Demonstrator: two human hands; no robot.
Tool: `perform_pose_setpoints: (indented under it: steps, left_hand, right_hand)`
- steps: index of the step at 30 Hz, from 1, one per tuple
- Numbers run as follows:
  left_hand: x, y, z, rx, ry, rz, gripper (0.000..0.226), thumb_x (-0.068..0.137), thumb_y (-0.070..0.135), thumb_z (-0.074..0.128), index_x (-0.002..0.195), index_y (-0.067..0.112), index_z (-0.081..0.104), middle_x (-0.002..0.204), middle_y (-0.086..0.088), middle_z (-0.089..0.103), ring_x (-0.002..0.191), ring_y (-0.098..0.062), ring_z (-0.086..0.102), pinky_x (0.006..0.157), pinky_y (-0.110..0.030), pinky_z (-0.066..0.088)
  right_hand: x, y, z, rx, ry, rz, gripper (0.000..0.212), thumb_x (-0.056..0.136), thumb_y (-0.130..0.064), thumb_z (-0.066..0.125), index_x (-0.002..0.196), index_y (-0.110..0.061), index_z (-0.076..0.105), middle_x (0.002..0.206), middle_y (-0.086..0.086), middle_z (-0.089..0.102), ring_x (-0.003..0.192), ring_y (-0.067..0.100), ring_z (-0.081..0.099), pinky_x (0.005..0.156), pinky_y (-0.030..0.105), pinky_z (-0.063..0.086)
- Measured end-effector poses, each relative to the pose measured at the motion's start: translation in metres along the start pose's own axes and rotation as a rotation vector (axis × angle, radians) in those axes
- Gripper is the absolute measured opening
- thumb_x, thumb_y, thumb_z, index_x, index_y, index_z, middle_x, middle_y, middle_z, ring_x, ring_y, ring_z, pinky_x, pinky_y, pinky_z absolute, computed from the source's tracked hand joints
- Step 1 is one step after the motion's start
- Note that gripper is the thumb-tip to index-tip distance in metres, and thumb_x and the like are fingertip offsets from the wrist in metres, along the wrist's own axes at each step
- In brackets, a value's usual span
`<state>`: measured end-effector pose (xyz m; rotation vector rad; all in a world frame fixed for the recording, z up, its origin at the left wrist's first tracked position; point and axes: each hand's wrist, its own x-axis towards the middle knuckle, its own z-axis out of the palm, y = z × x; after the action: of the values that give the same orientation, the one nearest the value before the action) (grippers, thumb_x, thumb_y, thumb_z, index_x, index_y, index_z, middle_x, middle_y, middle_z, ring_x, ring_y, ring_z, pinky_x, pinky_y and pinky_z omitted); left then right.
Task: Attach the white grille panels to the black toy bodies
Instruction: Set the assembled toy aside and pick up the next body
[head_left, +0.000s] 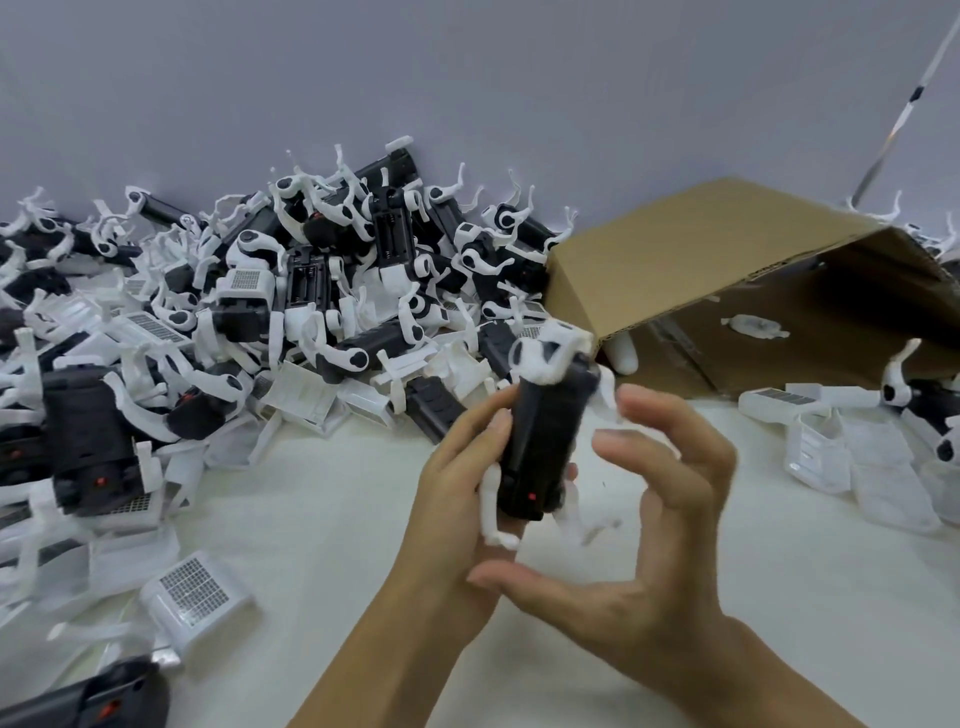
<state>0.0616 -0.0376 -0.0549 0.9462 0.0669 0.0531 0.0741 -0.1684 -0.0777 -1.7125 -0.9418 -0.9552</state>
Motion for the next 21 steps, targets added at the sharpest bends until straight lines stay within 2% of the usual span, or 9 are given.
perform_pose_setpoints:
  steps: [2,5,7,9,11,13,14,16,21]
  left_hand:
    - [-0.002,0.001,0.000,-0.117,-0.002,-0.076,0.037,0.096,0.028,0.057,0.124,0.007,0.068,0.099,-0.013,0.066,0.079,-0.019,0.067,0.067,-0.026,0.057]
    - [-0.002,0.004,-0.005,-0.169,-0.010,-0.097,0.043,0.092,0.030,0.056,0.128,0.008,0.067,0.097,-0.007,0.064,0.080,-0.012,0.062,0.071,-0.022,0.053]
    - [-0.002,0.005,-0.004,-0.129,-0.009,-0.073,0.046,0.089,0.033,0.057,0.128,0.011,0.068,0.101,-0.008,0.060,0.084,-0.014,0.058,0.075,-0.025,0.047]
    - [-0.002,0.004,-0.001,-0.082,-0.003,-0.040,0.044,0.086,0.037,0.057,0.120,0.014,0.073,0.101,-0.009,0.060,0.086,-0.015,0.058,0.075,-0.026,0.049]
    - [-0.003,0.002,0.002,-0.069,0.018,-0.017,0.044,0.087,0.042,0.056,0.117,0.014,0.074,0.102,-0.011,0.063,0.087,-0.017,0.061,0.076,-0.026,0.053]
    - [-0.005,0.001,0.003,-0.049,0.029,0.001,0.048,0.089,0.045,0.057,0.123,0.013,0.069,0.110,-0.014,0.064,0.097,-0.021,0.061,0.086,-0.030,0.050]
    - [-0.006,0.001,0.004,-0.035,0.026,0.013,0.048,0.088,0.043,0.059,0.125,0.013,0.068,0.109,-0.013,0.066,0.096,-0.019,0.063,0.084,-0.029,0.052]
    - [-0.007,0.000,0.005,-0.030,0.017,0.028,0.046,0.086,0.038,0.063,0.123,0.012,0.068,0.099,-0.009,0.068,0.084,-0.015,0.066,0.069,-0.023,0.055]
    - [-0.009,0.001,0.008,-0.035,0.034,0.035,0.044,0.083,0.036,0.064,0.119,0.012,0.068,0.096,-0.010,0.068,0.082,-0.014,0.066,0.063,-0.020,0.054]
  right_hand:
    - [0.000,0.003,-0.002,-0.040,0.009,0.008,0.071,0.071,-0.062,0.082,0.118,-0.020,0.048,0.143,0.004,0.035,0.133,0.025,0.042,0.102,0.034,0.044]
    - [-0.001,0.008,-0.002,-0.095,-0.073,0.035,0.055,0.073,-0.045,0.088,0.113,-0.028,0.055,0.141,0.003,0.040,0.131,0.028,0.042,0.099,0.040,0.046]
    - [-0.001,0.010,-0.001,-0.095,-0.097,0.074,0.057,0.070,-0.033,0.090,0.114,-0.030,0.054,0.140,0.003,0.044,0.132,0.027,0.042,0.101,0.035,0.046]
    - [0.000,0.012,-0.001,-0.043,-0.109,0.146,0.063,0.067,-0.027,0.090,0.117,-0.032,0.051,0.140,0.004,0.044,0.135,0.021,0.042,0.106,0.025,0.040]
    - [-0.001,0.013,-0.001,0.079,-0.125,0.282,0.067,0.066,-0.024,0.089,0.119,-0.034,0.048,0.142,0.002,0.043,0.138,0.014,0.042,0.102,0.019,0.042]
    - [-0.003,0.013,0.001,0.154,-0.158,0.360,0.059,0.069,-0.022,0.087,0.115,-0.034,0.052,0.140,0.001,0.044,0.138,0.012,0.043,0.098,0.017,0.044]
    - [-0.003,0.013,0.002,0.166,-0.181,0.361,0.050,0.070,-0.020,0.085,0.109,-0.033,0.057,0.138,0.002,0.046,0.137,0.013,0.044,0.100,0.018,0.044]
    - [-0.004,0.012,0.003,0.180,-0.195,0.358,0.036,0.073,-0.016,0.083,0.098,-0.031,0.062,0.136,0.004,0.048,0.134,0.015,0.047,0.103,0.019,0.042]
    - [-0.003,0.009,0.003,0.156,-0.168,0.350,0.035,0.074,-0.017,0.081,0.100,-0.032,0.063,0.134,-0.001,0.047,0.130,0.014,0.049,0.099,0.015,0.043]
